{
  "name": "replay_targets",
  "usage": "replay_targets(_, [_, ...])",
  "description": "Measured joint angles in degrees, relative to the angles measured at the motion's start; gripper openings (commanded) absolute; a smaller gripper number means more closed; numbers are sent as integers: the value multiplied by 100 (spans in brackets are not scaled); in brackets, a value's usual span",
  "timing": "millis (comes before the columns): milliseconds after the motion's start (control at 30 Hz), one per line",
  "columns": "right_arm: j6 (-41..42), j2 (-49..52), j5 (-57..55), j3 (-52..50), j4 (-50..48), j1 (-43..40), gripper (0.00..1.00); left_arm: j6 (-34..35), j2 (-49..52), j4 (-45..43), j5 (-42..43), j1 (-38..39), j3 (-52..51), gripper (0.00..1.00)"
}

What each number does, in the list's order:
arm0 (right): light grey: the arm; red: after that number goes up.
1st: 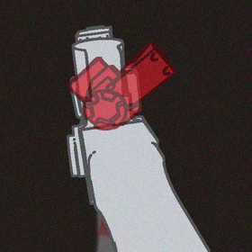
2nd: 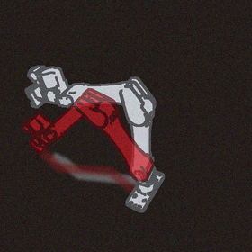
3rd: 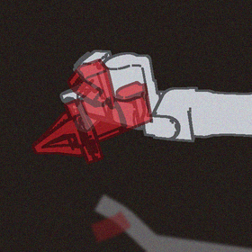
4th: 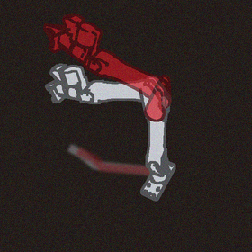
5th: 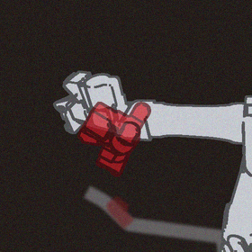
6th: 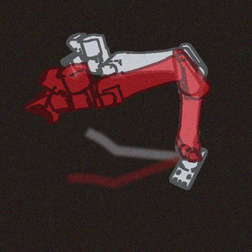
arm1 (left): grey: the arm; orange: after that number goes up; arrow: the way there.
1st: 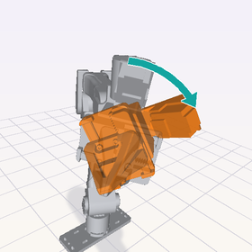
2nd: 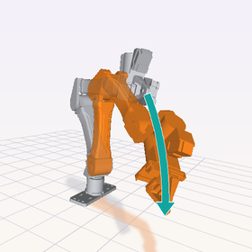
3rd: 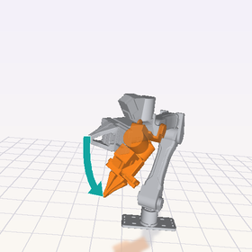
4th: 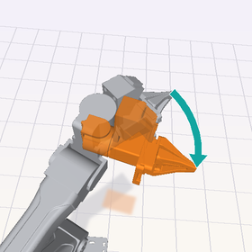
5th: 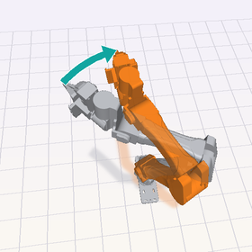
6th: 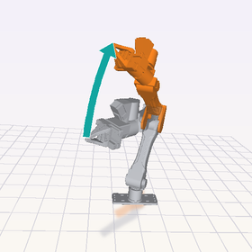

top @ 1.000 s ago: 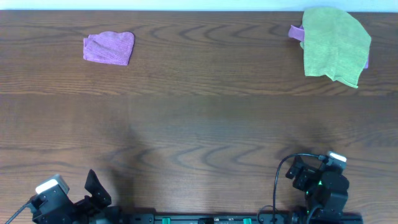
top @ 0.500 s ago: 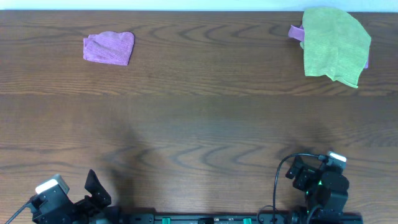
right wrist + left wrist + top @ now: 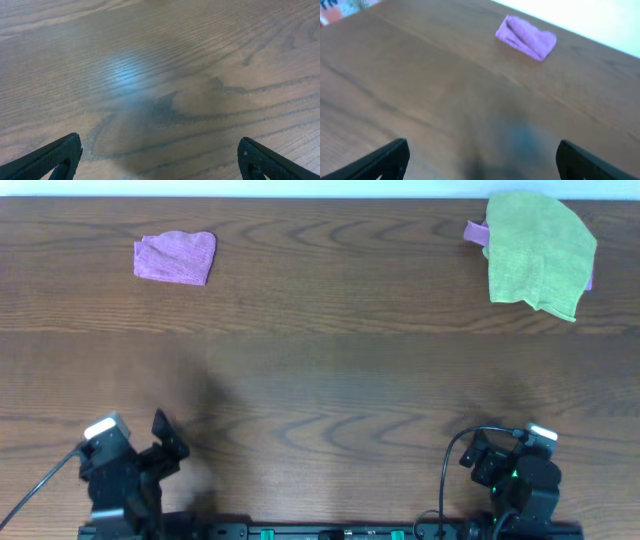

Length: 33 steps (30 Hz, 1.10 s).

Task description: Fold the cloth

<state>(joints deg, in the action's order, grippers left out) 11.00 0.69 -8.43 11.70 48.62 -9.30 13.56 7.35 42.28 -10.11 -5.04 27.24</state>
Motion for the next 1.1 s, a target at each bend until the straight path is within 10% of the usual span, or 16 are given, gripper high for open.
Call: replay_targets(1100, [0,0,-11,0,0,0,99,-2,0,-643,-407,0,-1742,95])
